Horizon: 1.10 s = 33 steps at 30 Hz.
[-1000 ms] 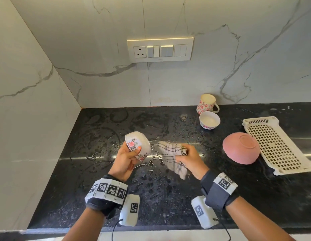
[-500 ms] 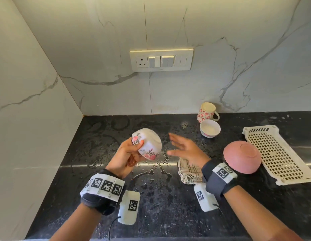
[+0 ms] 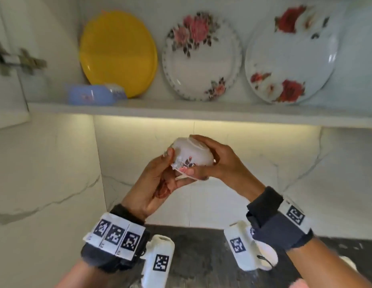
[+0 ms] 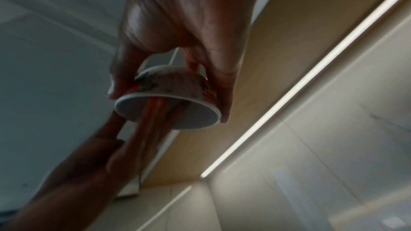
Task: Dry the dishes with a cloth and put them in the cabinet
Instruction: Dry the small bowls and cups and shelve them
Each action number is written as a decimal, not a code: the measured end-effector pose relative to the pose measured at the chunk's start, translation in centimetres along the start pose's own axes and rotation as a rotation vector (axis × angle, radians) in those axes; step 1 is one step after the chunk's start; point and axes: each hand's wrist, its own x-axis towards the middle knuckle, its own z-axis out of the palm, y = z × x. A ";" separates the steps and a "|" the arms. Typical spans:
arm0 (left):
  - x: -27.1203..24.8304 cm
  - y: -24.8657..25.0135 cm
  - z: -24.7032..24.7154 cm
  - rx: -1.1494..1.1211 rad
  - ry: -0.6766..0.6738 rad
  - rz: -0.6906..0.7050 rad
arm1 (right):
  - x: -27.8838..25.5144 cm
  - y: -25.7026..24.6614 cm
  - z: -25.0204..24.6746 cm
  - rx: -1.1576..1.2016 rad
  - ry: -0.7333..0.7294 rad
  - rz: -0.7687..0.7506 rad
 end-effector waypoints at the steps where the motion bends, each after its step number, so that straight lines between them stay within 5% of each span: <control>1: 0.4 1.3 0.4 0.078 0.011 0.018 | 0.9 -1.8 -0.4 -0.019 0.008 -0.027; 7: 3.8 7.2 0.2 0.594 0.269 0.444 | 6.7 -11.0 -2.9 -0.100 0.035 -0.131; 11: 7.8 8.7 -0.7 1.053 0.234 0.586 | 12.7 -12.7 -5.3 -0.380 0.081 -0.014; 14: 11.1 9.4 -1.7 1.380 0.175 0.500 | 16.4 -12.5 -6.7 -0.588 0.064 0.134; 20: 13.7 10.4 -3.0 1.674 0.168 0.047 | 20.6 -11.1 -8.1 -0.813 0.007 0.404; 28: 12.7 10.8 -2.6 1.802 0.090 -0.031 | 25.1 -9.6 -6.5 -1.029 -0.289 0.742; 33: 12.7 10.9 -2.6 1.826 0.053 -0.048 | 26.9 -7.8 -6.9 -1.088 -0.319 0.821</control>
